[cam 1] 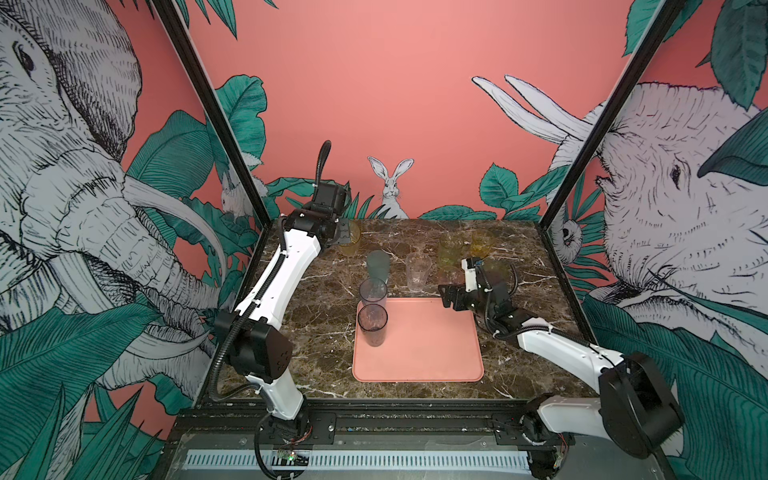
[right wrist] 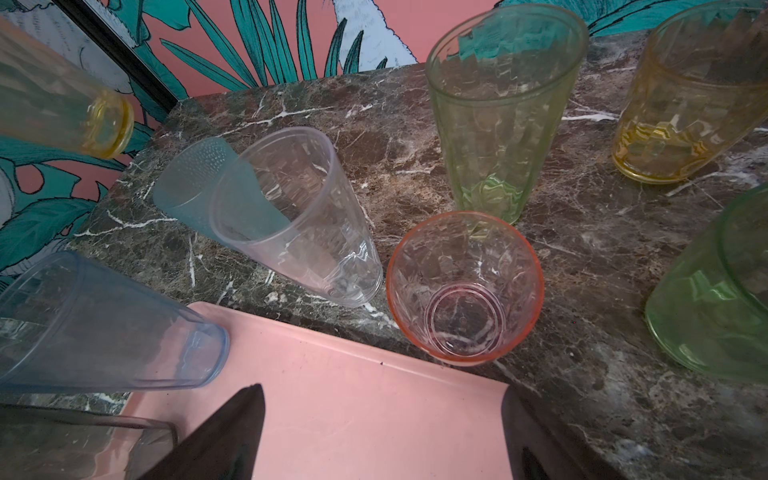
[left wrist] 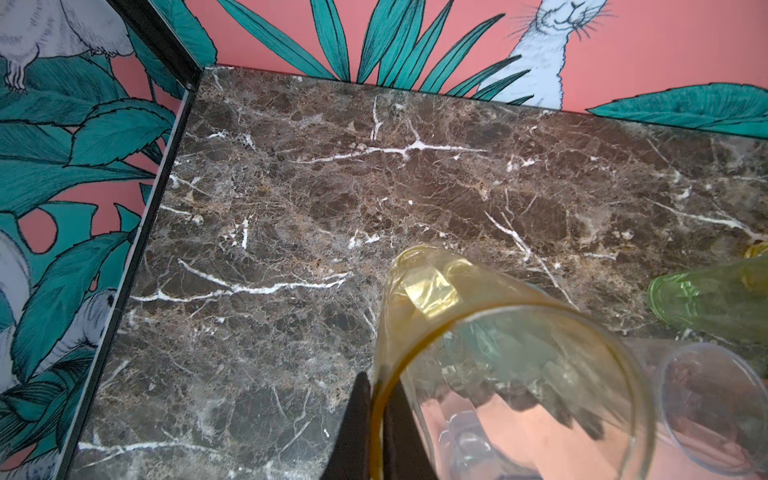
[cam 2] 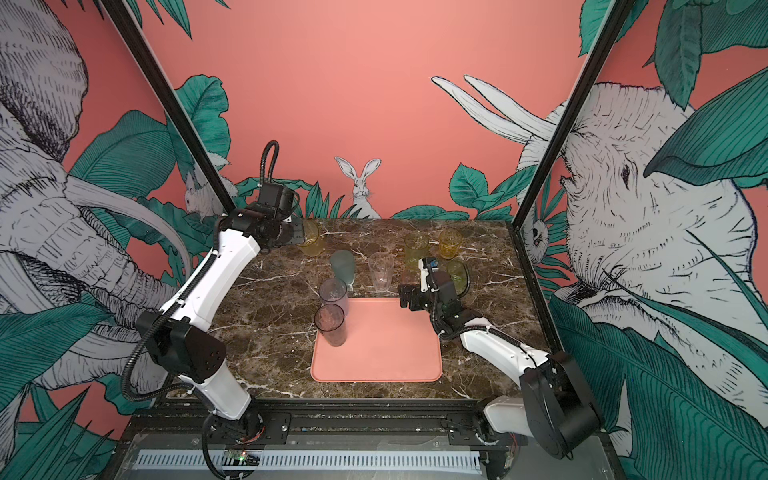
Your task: Place the glasses into the tray
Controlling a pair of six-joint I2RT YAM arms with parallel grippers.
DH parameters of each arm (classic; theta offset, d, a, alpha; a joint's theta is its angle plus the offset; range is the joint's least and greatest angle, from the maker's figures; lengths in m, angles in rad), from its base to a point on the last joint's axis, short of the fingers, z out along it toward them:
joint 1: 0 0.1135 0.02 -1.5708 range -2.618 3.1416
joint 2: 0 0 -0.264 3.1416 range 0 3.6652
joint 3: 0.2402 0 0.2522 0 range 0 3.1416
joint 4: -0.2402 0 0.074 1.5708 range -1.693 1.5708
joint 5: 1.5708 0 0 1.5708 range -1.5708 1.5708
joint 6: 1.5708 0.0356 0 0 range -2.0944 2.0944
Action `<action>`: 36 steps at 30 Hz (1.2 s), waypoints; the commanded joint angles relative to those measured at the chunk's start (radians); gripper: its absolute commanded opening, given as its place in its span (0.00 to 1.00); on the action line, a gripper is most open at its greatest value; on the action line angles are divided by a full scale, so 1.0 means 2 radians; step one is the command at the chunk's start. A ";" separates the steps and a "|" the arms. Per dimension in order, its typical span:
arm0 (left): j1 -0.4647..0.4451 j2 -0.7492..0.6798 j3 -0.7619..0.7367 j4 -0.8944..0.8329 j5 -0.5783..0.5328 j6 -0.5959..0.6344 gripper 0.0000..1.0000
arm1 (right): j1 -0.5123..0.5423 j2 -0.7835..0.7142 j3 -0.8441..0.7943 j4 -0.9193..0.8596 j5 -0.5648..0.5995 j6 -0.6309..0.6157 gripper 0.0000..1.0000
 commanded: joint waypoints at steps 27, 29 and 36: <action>0.002 -0.244 -0.142 -0.192 0.014 -0.011 0.00 | -0.001 -0.009 -0.006 0.032 -0.002 0.009 0.91; 0.002 -0.261 -0.153 -0.205 0.015 -0.014 0.00 | -0.001 -0.007 -0.005 0.033 -0.003 0.009 0.91; 0.003 -0.304 -0.189 -0.240 0.021 -0.023 0.00 | -0.002 -0.003 -0.004 0.035 -0.007 0.012 0.91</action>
